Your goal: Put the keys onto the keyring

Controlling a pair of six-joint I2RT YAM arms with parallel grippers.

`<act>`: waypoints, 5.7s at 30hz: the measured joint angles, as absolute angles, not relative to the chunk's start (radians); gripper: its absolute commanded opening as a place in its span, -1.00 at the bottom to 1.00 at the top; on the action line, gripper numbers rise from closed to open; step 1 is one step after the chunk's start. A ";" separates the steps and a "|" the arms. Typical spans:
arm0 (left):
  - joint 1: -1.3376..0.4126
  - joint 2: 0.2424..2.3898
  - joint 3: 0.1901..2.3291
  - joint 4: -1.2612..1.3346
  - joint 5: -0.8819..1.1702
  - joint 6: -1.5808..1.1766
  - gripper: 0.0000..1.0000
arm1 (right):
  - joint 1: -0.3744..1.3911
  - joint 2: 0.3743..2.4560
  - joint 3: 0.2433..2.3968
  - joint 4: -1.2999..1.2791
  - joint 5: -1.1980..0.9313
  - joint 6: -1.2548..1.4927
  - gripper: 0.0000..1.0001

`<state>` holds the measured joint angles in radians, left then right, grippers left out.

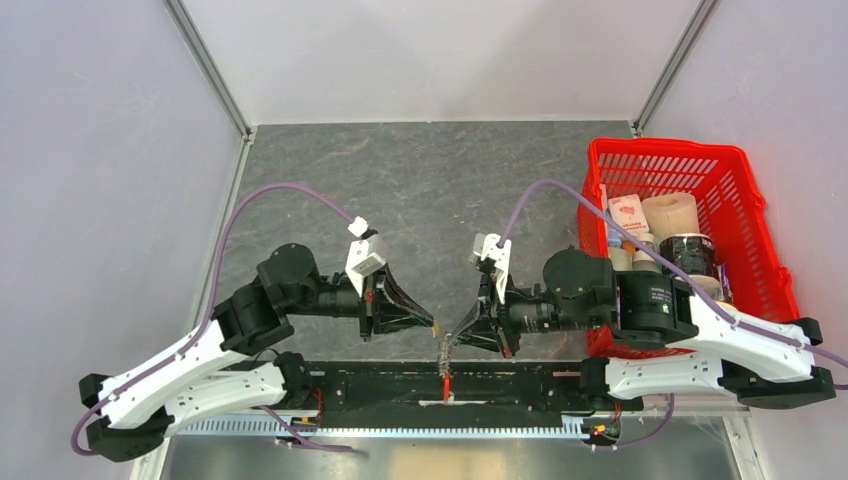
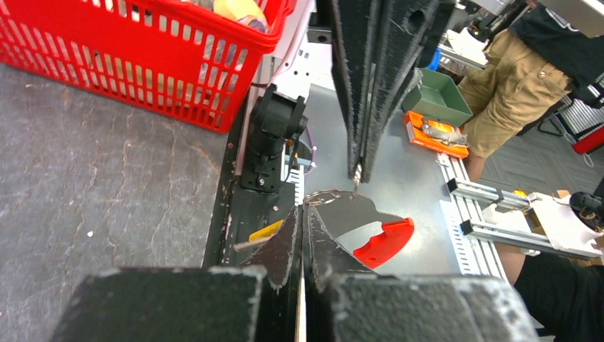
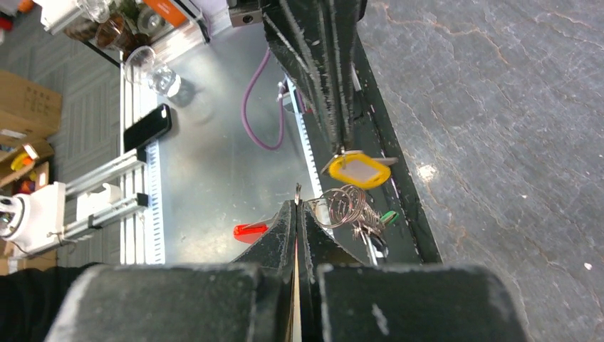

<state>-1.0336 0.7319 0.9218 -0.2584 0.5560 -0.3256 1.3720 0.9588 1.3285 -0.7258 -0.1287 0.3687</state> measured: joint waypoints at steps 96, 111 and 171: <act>-1.034 0.566 0.860 0.147 0.867 -0.415 -0.96 | 1.372 1.068 1.347 -0.322 -0.431 0.580 -1.00; -1.034 0.554 0.855 0.152 0.867 -0.416 -0.95 | 1.372 1.076 1.342 -0.302 -0.436 0.584 -1.00; -1.034 0.525 0.844 0.166 0.861 -0.451 -0.96 | 1.372 1.041 1.344 -0.362 -0.430 0.522 -1.00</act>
<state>-1.0340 0.5247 0.8440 0.1658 0.8608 -0.4511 1.3720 1.0409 1.3441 -0.3618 -0.4297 0.5217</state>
